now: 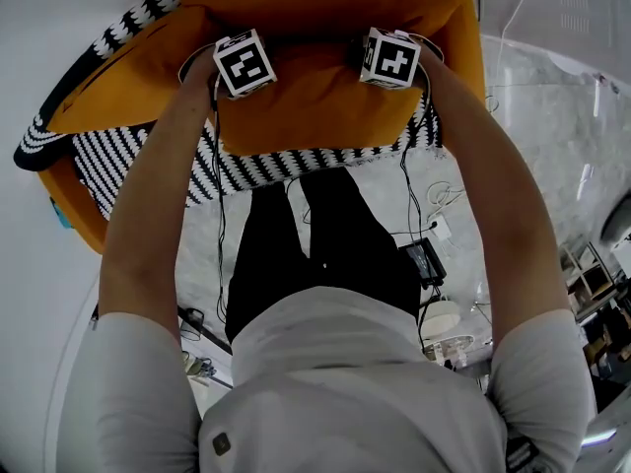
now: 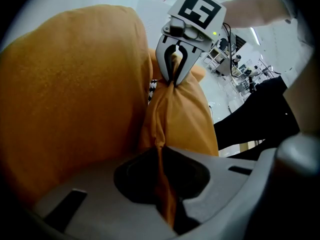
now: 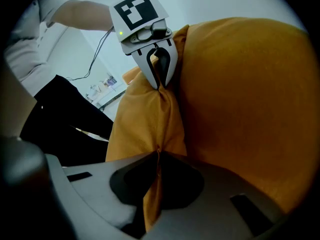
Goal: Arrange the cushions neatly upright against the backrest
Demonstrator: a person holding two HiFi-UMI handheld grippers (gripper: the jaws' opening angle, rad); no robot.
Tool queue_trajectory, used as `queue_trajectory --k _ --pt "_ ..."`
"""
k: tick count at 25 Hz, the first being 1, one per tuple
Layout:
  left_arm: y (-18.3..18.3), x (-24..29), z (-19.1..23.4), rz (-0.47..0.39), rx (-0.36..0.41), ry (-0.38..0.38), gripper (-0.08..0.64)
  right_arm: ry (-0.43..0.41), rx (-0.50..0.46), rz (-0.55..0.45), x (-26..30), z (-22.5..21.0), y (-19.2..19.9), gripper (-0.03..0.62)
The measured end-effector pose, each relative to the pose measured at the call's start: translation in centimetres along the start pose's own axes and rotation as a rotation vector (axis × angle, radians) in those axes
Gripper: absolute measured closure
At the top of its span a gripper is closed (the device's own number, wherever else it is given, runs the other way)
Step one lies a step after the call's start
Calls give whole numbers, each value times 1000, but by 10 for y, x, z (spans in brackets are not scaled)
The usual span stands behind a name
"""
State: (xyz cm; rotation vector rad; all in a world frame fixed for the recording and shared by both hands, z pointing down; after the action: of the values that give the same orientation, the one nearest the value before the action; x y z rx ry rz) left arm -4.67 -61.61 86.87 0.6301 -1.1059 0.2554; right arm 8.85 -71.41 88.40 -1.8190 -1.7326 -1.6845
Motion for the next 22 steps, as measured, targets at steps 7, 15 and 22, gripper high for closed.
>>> queue_trajectory --k 7,15,22 --pt "5 -22 -23 -53 -56 27 534 25 -19 -14 -22 28 -18 561" --pt "-5 -64 -83 -97 -78 14 534 29 -17 -12 -51 89 -32 561" --pt "14 -91 -133 -86 -110 -14 534 51 -55 15 -63 134 -59 561"
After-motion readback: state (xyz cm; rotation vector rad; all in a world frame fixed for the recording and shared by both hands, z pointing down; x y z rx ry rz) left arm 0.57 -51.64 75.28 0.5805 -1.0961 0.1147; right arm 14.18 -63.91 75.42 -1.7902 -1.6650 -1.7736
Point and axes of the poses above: the fingertips, and each gripper's own axes: x forward along the fingers, z to its left, y out of its underside, the point moved 6 cm from there along -x, backward along the fingers, and after that the axes turned 12 degrees about -z, right-handed, at the moved point
